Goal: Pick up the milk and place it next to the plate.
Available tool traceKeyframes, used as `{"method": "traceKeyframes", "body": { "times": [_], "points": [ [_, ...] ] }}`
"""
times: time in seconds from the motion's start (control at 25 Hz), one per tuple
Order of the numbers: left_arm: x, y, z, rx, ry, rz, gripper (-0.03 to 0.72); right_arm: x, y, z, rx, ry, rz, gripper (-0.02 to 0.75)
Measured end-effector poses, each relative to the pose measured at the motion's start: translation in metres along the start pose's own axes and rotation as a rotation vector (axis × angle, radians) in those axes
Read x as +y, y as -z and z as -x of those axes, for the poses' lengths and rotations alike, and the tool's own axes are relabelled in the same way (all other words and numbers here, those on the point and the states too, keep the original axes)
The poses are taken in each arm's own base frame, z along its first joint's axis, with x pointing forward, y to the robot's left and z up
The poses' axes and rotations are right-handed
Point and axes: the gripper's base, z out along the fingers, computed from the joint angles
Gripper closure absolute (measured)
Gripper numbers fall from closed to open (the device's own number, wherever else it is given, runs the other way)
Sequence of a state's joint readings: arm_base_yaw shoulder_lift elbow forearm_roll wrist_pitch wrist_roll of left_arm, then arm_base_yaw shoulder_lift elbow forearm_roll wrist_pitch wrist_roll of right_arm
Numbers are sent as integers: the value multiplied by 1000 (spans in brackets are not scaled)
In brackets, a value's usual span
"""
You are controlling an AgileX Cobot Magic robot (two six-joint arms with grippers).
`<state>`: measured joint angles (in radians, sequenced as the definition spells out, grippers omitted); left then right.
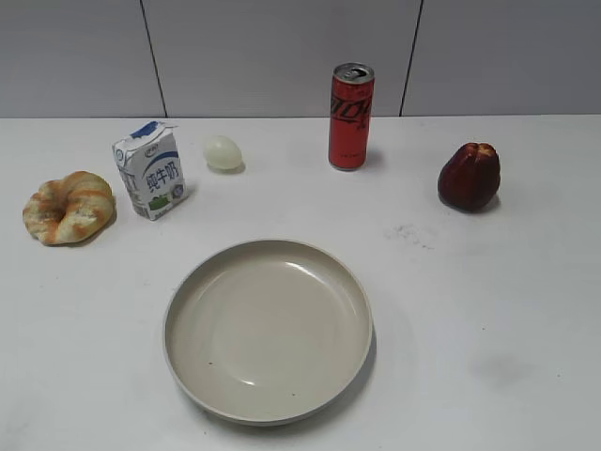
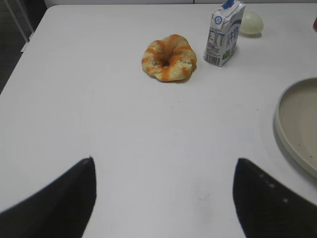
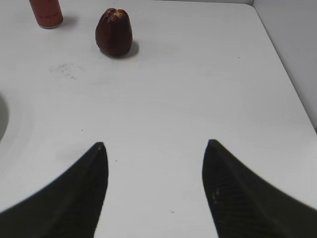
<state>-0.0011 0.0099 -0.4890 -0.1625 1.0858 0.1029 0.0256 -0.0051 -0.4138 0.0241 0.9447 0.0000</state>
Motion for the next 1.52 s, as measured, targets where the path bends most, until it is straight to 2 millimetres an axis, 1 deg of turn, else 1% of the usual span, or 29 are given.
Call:
{"method": "traceKeyframes", "body": {
  "times": [0.32, 0.52, 0.6, 0.68, 0.76, 0.84, 0.96, 1.08, 1.12, 1.2, 1.36, 1.48, 1.52],
  "points": [
    [0, 0, 0, 0, 0, 0, 47, 0, 0, 0, 0, 0, 0, 279],
    [0, -1, 1, 5, 1, 0, 91, 0, 0, 0, 0, 0, 0, 279],
    [1, -2, 9, -1, 4, 2, 98, 0, 0, 0, 0, 0, 0, 279],
    [2, -7, 24, -36, 11, 9, 96, 0, 0, 0, 0, 0, 0, 279],
    [6, -20, 42, -66, 23, 19, 95, 0, 0, 0, 0, 0, 0, 279],
    [10, -40, 58, -63, 42, 26, 95, 0, 0, 0, 0, 0, 0, 279],
    [14, -79, 78, -23, 83, 11, 92, 0, 0, 0, 0, 0, 0, 279],
    [15, -126, 99, 114, 48, -29, 55, 0, 0, 0, 0, 0, 0, 279],
    [14, -139, 108, 144, 27, -45, 38, 0, 0, 0, 0, 0, 0, 279],
    [12, -173, 126, 227, -11, -73, 24, 0, 0, 0, 0, 0, 0, 279],
    [1, -238, 159, 350, -104, -145, 20, 0, 0, 0, 0, 0, 0, 279],
    [-12, -282, 178, 426, -180, -209, 20, 0, 0, 0, 0, 0, 0, 279],
    [-17, -294, 181, 460, -196, -231, 20, 0, 0, 0, 0, 0, 0, 279]
  ]
}}
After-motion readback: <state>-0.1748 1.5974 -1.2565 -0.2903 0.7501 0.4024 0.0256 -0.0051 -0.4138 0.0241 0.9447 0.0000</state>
